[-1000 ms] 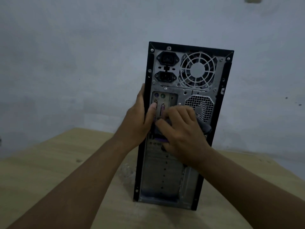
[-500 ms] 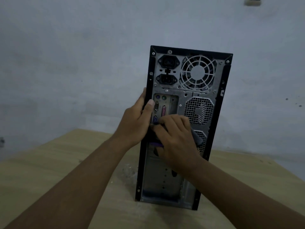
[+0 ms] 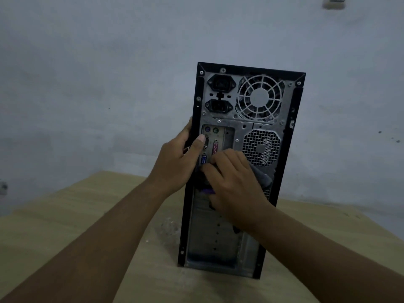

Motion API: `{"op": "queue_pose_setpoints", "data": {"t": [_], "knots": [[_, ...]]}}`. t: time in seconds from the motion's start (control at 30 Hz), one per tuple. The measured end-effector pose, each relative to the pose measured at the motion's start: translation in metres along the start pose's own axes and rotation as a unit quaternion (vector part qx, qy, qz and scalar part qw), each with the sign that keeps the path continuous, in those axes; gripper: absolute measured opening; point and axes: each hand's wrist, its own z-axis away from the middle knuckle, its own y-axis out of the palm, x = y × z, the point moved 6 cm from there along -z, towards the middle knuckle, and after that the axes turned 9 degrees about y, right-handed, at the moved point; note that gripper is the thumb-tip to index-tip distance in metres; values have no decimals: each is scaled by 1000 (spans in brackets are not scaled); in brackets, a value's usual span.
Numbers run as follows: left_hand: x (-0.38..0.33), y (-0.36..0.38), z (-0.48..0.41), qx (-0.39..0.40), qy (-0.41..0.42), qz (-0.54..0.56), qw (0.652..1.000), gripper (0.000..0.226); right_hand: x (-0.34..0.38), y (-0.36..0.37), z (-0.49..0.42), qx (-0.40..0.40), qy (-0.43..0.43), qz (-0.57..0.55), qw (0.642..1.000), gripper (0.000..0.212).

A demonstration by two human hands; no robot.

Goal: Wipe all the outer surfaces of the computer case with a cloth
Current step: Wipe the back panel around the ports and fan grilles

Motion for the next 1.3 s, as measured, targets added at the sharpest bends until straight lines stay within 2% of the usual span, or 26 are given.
{"op": "queue_pose_setpoints", "data": {"t": [0.23, 0.47, 0.6, 0.73, 0.83, 0.97, 1.03, 1.13, 1.2, 1.3], "knots": [[9, -4, -3, -46, -19, 57, 997, 38, 6, 12, 8, -64, 133, -46, 988, 23], [13, -6, -5, -49, -16, 101, 994, 45, 8, 15, 12, -83, 183, -98, 975, 34], [15, -5, -5, -52, -22, 119, 991, 47, 6, 14, 9, -72, 219, -146, 962, 26], [12, -4, -5, -47, -20, 132, 990, 51, 8, 13, 1, -95, 278, -171, 940, 25], [13, -4, -5, -40, -24, 128, 991, 52, 12, 14, 4, -79, 206, -106, 970, 32], [12, -5, -5, -50, -32, 121, 991, 52, 9, 12, 11, -16, 73, -67, 995, 28], [11, -5, -4, -50, -34, 117, 991, 49, 0, 4, 0, -25, 100, -93, 990, 28], [9, -4, -3, -54, -37, 109, 992, 48, -10, -8, -27, -83, 160, -96, 979, 29], [9, -5, -3, -60, -41, 105, 992, 49, -8, -8, -38, -100, 144, -72, 982, 27], [7, -6, -4, -55, -38, 111, 992, 52, -9, -4, -29, -96, 76, -54, 991, 28]]}}
